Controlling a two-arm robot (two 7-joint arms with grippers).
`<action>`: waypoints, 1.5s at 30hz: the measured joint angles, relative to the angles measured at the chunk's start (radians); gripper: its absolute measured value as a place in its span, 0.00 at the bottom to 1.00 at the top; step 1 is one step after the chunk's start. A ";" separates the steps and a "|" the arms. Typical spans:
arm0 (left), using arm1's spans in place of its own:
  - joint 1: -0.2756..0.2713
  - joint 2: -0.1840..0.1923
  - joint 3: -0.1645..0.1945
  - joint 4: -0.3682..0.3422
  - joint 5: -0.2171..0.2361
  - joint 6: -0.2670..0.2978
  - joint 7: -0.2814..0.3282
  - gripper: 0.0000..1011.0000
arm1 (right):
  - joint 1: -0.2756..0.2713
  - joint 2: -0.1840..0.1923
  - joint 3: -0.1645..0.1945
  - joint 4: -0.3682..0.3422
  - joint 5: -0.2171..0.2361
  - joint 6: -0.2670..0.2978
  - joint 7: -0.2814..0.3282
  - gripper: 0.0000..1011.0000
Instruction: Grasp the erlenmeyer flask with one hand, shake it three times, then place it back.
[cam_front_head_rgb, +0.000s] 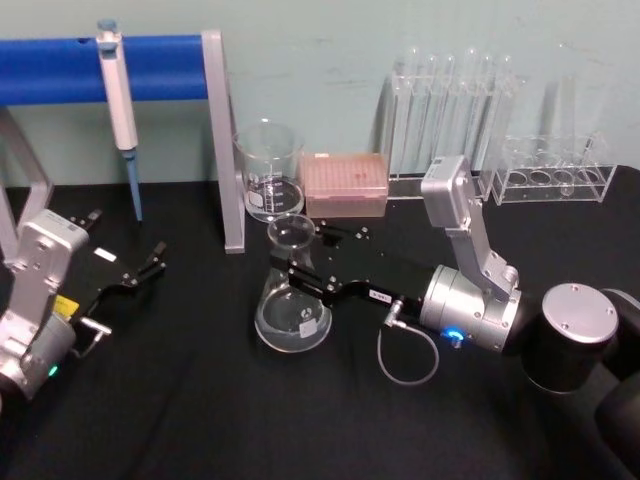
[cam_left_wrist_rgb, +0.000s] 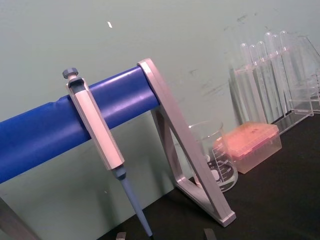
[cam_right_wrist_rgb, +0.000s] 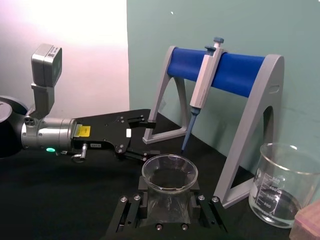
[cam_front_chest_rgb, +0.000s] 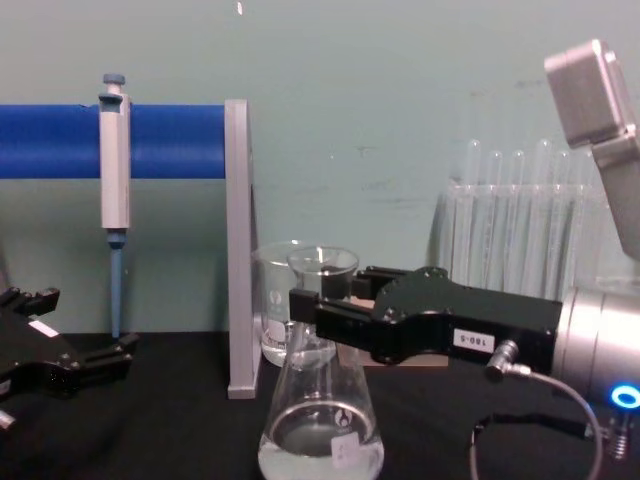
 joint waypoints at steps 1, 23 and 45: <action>0.000 0.000 0.000 0.000 0.000 0.000 0.000 0.99 | -0.001 0.001 -0.001 0.002 0.001 0.001 0.001 0.45; 0.000 0.000 0.000 0.000 0.000 0.000 0.000 0.99 | -0.009 0.009 -0.010 0.022 0.011 0.004 0.021 0.45; 0.000 0.000 0.000 0.000 0.000 0.000 0.000 0.99 | -0.005 0.013 -0.018 0.046 0.004 0.010 0.028 0.45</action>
